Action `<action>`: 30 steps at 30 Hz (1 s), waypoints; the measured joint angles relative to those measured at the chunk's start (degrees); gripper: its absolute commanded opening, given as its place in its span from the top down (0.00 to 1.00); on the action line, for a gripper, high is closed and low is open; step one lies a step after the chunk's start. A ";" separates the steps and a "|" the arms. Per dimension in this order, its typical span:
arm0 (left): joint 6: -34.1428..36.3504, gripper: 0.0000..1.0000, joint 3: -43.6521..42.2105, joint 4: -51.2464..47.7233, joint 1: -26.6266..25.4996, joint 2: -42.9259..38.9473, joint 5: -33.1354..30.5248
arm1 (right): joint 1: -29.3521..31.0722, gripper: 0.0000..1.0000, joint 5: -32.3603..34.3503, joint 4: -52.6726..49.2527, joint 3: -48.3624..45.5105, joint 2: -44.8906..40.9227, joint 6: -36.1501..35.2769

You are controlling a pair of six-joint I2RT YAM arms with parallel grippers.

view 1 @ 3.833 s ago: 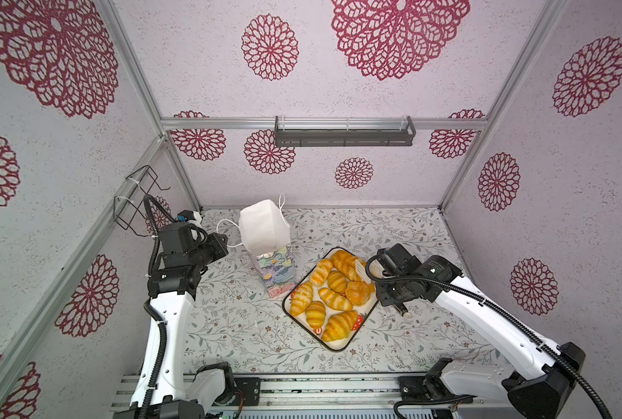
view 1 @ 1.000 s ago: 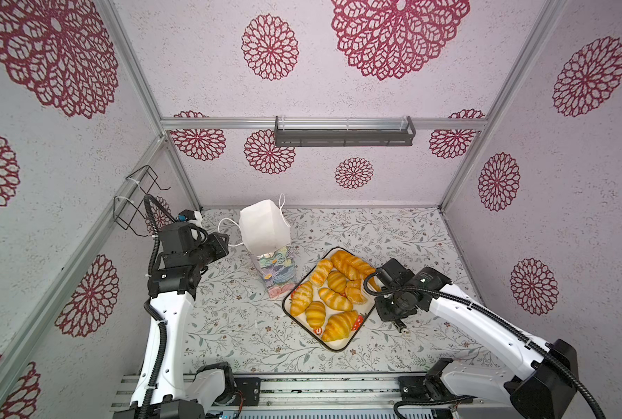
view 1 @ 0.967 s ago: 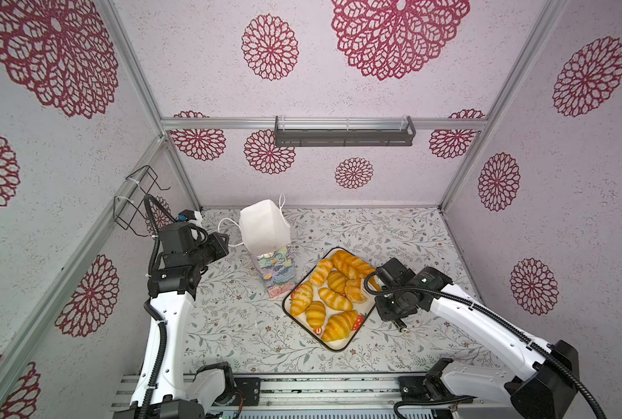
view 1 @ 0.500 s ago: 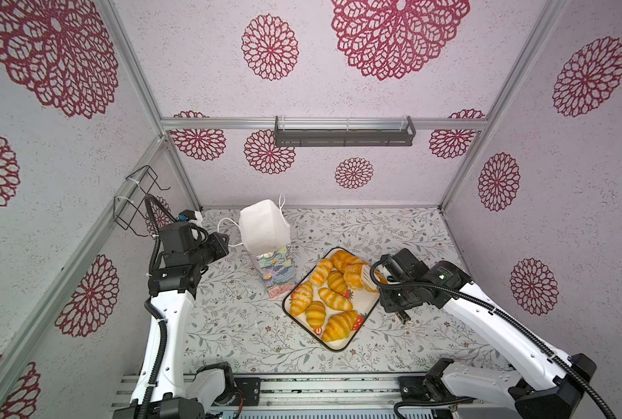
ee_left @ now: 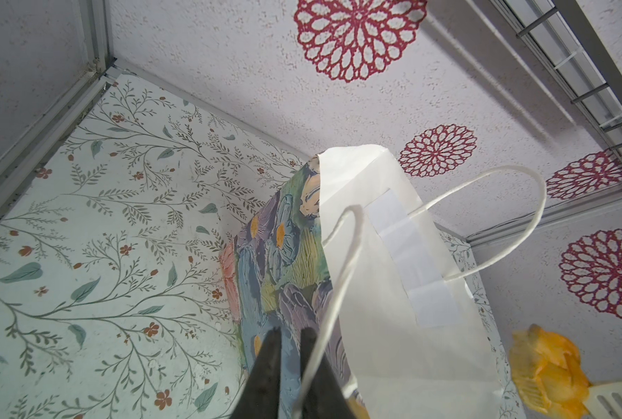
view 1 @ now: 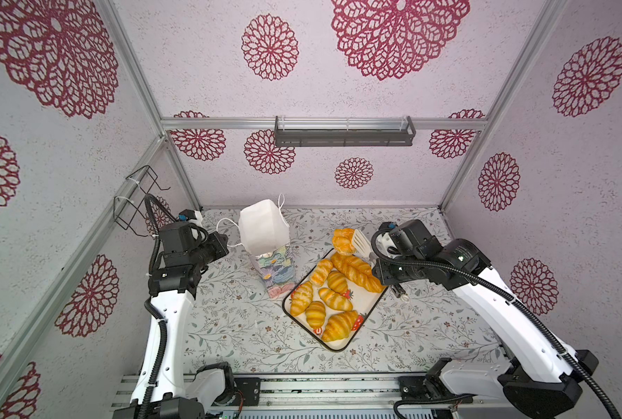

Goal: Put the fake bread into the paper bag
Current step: 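Lift the tongs with the gripped croissant toward the paper bag, then carry the croissant in the tongs over the bag opening with the right gripper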

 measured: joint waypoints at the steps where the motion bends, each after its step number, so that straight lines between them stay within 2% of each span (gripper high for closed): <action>1: 0.02 0.95 0.00 0.00 0.00 0.02 0.02 | 0.17 0.91 -0.09 0.04 1.51 0.68 -0.26; 3: 0.04 1.00 0.00 0.04 0.00 0.13 0.26 | 0.66 0.91 -0.33 0.07 4.17 1.88 -0.72; 22: -0.59 1.00 -0.37 1.84 0.00 0.37 4.35 | 14.75 0.90 0.17 2.19 26.40 14.23 -5.40; 30: -1.05 1.00 -1.22 3.56 0.00 -0.79 6.34 | 17.66 0.90 0.26 3.10 31.36 20.63 -6.75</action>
